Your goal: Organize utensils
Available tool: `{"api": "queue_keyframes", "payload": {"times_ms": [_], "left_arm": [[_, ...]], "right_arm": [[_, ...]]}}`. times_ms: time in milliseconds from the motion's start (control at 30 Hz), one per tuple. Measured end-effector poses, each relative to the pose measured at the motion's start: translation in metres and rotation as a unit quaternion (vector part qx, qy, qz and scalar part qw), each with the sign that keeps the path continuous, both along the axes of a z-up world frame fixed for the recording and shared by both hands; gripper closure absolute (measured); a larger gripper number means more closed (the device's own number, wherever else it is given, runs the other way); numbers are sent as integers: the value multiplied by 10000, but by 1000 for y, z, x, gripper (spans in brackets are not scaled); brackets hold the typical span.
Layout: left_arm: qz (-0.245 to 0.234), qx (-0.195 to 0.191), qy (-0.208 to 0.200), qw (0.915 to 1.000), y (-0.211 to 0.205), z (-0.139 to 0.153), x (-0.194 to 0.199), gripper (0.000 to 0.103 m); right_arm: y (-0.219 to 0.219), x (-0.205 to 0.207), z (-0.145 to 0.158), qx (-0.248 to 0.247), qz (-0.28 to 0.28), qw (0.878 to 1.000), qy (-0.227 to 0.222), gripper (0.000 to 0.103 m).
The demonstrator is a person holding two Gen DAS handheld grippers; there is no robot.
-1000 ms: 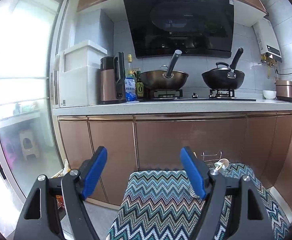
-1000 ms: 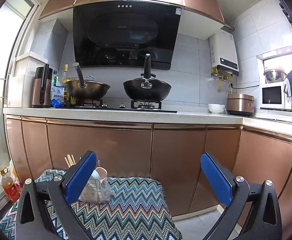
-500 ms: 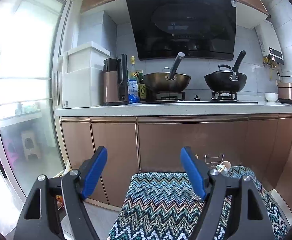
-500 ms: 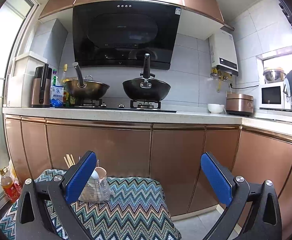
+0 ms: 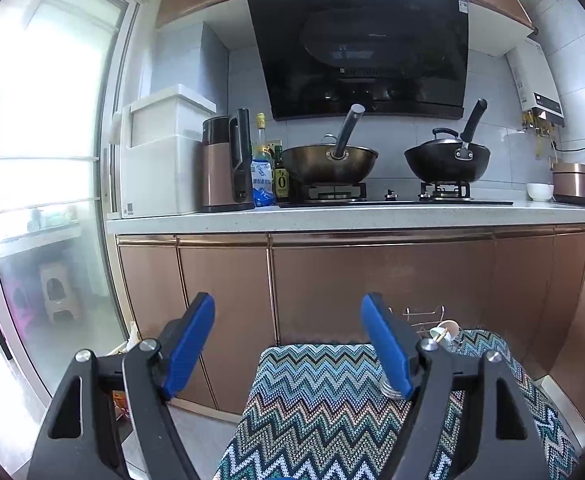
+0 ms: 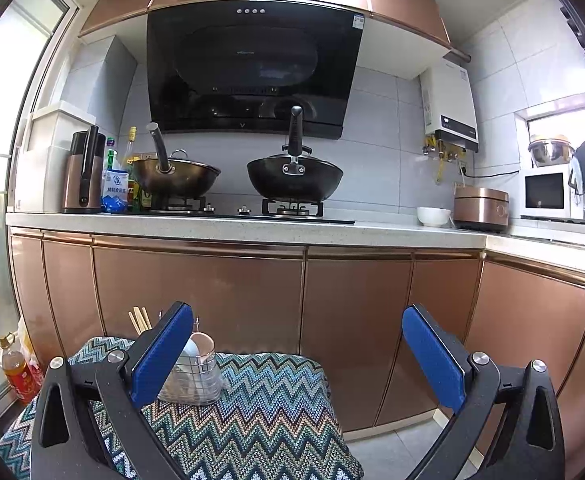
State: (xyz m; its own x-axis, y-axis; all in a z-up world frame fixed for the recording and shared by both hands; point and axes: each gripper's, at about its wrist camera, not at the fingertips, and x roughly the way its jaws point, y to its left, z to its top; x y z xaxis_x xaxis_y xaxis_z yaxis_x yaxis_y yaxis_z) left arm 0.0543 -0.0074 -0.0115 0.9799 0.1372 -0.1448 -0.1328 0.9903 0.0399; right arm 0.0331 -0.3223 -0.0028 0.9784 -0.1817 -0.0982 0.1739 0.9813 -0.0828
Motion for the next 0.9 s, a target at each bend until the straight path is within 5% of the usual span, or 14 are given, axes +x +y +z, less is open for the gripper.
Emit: {"api": "queue_keyframes", "payload": {"times_ms": [900], "left_arm": [[-57,52,-14,10000,-2,0,1,28]], "right_arm": [[1,0,0,-4,-35,10000,-5,0]]}}
